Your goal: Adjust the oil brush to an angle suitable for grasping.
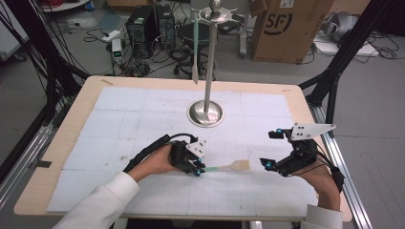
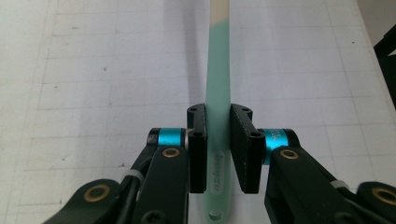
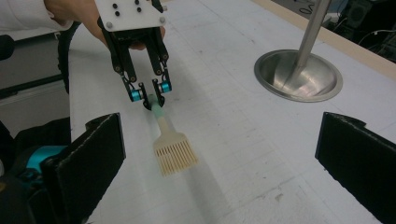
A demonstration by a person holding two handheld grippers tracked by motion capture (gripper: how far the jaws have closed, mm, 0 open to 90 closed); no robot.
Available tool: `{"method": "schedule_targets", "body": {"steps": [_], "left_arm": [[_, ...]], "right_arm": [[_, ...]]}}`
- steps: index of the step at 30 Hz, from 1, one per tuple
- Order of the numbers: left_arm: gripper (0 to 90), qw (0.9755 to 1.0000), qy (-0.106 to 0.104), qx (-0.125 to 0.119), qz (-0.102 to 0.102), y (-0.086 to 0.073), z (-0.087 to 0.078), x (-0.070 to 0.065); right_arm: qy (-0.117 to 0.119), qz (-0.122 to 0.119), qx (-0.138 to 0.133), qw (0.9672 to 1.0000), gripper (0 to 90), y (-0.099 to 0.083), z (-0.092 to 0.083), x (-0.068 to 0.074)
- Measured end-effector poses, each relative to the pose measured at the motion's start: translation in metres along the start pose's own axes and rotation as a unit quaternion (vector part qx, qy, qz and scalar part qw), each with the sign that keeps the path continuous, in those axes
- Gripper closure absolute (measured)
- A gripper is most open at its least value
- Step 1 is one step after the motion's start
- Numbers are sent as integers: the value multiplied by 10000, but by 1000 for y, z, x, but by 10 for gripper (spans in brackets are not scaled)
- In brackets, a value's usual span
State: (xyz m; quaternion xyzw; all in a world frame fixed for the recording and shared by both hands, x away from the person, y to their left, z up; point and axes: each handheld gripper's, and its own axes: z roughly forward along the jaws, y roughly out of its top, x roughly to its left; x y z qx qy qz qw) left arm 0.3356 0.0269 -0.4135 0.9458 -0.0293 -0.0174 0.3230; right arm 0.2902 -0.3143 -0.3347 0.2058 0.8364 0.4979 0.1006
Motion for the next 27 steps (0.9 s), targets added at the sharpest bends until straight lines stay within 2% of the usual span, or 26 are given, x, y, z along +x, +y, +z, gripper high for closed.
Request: {"method": "schedule_targets", "body": {"steps": [8,10,12,14,16,19,23,27], "left_arm": [[774,10000,-9,82,17,0,8,0],[771,9999,112,106,10,0,9,0],[756,9999,146,50,-3,0,9,0],[649,9997,231,-22,52,1,7,-1],[587,9998,158,-119,49,2,3,-3],[504,9996,177,-174,94,3,-4,-6],[415,9994,248,-242,-12,3,-23,-7],[324,9993,140,-355,-43,1,-43,-14]], "right_arm": [[16,9,10,10000,1,0,0,0],[15,16,15,10000,1,0,0,0],[23,18,11,10000,1,0,1,0],[22,28,10,10000,1,-1,0,0],[19,47,16,10000,1,-2,0,-1],[16,78,25,10000,1,-3,0,-1],[-2,81,21,10000,1,-3,0,-1],[-24,57,26,10000,1,-2,0,0]]}}
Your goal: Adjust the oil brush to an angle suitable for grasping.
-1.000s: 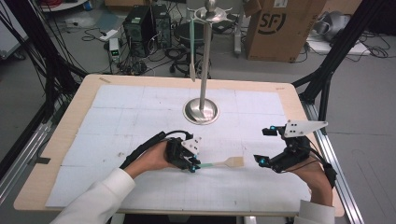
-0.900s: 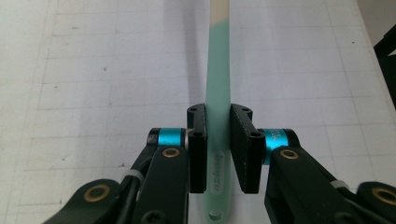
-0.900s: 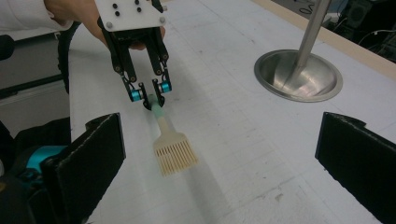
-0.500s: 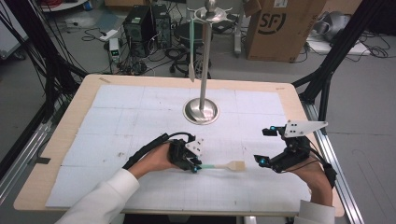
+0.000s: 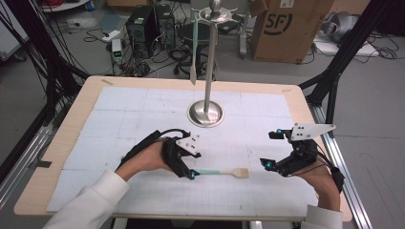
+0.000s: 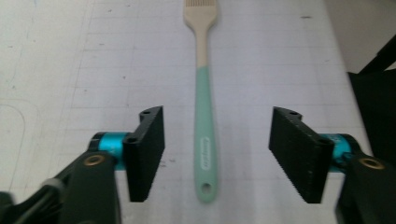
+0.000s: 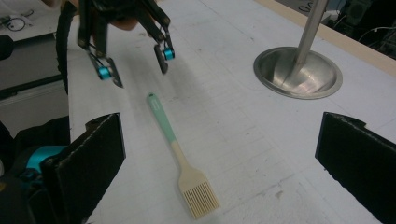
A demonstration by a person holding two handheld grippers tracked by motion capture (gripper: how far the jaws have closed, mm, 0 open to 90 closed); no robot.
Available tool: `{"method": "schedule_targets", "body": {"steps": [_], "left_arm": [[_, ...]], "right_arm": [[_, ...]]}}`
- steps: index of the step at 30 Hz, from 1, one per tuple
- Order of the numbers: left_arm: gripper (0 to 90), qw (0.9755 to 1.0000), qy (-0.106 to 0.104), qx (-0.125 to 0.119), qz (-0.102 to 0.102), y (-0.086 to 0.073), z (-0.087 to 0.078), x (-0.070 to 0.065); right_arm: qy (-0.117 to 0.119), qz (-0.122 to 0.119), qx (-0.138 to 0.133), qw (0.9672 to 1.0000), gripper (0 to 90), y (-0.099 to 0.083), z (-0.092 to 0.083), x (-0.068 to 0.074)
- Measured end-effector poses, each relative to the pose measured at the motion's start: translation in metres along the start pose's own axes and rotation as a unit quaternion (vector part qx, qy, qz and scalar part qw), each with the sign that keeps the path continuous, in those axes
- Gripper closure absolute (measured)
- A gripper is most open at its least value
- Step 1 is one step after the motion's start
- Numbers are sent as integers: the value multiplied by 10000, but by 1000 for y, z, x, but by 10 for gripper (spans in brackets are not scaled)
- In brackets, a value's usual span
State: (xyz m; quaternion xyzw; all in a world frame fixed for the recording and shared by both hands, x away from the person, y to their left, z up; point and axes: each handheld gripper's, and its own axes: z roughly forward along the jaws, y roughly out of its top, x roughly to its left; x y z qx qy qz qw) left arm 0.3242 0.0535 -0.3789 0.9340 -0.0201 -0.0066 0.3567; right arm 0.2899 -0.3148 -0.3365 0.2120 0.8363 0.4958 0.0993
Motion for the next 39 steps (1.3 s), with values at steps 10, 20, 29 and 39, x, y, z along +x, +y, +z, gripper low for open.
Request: {"method": "schedule_targets", "body": {"steps": [10,20,29,39], "left_arm": [[43,9970,387,-647,-181,-14,-48,-8],[17,9828,942,-1489,-547,-46,-96,-12],[17,9675,1368,-1901,-953,-92,-129,-16],[17,9581,1632,-2099,-1069,-119,-145,-26]], "right_arm": [[17,-32,-92,10000,1,0,-1,2],[-33,-26,-104,9999,1,-2,0,1],[-57,-2,-91,9999,1,-2,2,-1],[-71,-5,-92,9999,1,-1,6,-4]]}}
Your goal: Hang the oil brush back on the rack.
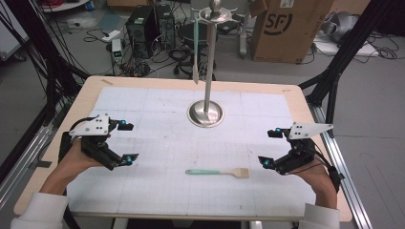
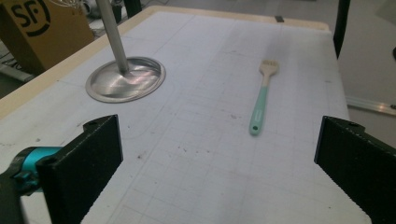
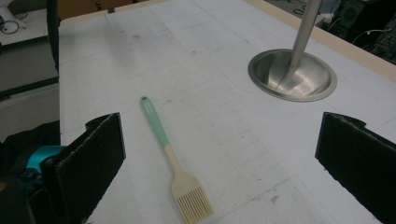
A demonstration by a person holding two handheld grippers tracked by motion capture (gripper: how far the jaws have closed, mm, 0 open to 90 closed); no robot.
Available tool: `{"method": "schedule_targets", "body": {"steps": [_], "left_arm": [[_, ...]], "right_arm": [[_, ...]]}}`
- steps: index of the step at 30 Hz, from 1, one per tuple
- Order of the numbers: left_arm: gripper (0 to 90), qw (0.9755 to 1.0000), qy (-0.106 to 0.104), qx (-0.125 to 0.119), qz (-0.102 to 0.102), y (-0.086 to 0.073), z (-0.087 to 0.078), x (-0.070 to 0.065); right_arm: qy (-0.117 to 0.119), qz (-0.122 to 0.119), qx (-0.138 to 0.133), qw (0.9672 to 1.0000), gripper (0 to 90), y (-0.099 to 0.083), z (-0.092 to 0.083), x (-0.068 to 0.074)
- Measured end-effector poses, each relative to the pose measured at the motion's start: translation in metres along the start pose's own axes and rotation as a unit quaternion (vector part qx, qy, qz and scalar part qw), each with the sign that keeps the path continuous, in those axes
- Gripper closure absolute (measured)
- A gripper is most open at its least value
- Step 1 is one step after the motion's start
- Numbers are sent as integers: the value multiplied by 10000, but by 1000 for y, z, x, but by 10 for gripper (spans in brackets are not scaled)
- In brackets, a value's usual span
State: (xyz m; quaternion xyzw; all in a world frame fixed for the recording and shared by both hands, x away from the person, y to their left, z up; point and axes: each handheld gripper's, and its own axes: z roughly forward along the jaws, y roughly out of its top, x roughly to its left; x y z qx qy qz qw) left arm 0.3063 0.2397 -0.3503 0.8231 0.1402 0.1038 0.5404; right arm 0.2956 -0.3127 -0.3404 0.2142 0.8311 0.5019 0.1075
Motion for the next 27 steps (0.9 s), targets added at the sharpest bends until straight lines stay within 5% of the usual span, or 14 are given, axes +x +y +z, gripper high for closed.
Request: {"method": "schedule_targets", "body": {"steps": [12,19,27], "left_arm": [[17,9998,169,-88,-22,-18,-16,1],[17,9997,31,-209,-74,-25,-17,1],[17,9997,144,-132,-112,-28,-16,4]], "right_arm": [[-57,-30,132,9999,1,4,5,3],[79,-162,451,9988,1,13,16,6],[240,-329,793,9960,1,35,26,12]]}}
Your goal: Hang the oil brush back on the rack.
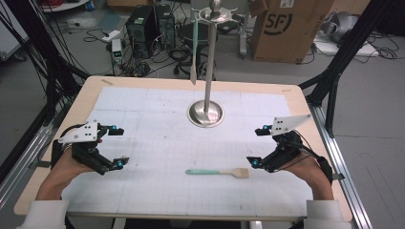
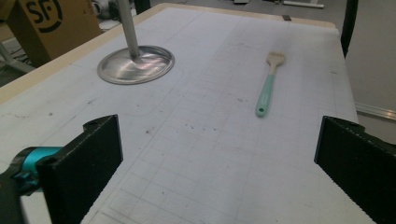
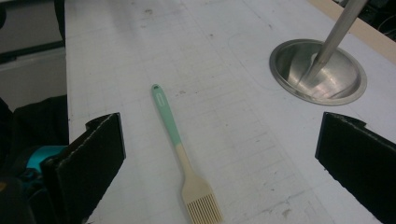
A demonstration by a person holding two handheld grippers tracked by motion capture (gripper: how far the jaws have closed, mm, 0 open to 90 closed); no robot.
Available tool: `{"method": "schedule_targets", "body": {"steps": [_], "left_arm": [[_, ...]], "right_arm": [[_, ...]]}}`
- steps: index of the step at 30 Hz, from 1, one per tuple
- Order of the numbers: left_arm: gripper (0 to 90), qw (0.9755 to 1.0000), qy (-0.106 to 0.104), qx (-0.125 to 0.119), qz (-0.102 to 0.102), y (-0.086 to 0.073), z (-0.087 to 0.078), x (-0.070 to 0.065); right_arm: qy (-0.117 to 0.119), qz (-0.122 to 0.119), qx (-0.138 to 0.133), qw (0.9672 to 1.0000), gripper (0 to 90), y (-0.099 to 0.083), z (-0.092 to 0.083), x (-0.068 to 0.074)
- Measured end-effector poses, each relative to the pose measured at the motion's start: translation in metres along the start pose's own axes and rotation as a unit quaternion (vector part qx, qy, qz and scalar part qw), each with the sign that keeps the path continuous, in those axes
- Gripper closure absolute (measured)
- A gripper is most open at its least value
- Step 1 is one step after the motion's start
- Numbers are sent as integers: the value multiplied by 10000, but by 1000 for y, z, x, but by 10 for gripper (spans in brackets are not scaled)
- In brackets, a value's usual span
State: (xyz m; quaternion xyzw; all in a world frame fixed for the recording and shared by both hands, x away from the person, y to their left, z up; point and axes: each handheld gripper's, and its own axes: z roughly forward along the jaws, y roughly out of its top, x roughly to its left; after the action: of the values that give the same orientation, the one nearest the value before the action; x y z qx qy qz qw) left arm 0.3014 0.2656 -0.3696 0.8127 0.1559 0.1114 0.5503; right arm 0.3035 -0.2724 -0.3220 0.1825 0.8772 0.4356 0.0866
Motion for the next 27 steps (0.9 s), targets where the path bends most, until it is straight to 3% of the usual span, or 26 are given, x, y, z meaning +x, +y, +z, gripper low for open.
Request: {"method": "schedule_targets", "body": {"steps": [10,27], "left_arm": [[17,10000,49,-33,-10,1,-1,-1],[16,10000,-4,21,-59,0,0,-1]], "right_arm": [[145,-348,587,9976,1,28,12,2],[337,-726,1367,9874,2,48,47,5]]}}
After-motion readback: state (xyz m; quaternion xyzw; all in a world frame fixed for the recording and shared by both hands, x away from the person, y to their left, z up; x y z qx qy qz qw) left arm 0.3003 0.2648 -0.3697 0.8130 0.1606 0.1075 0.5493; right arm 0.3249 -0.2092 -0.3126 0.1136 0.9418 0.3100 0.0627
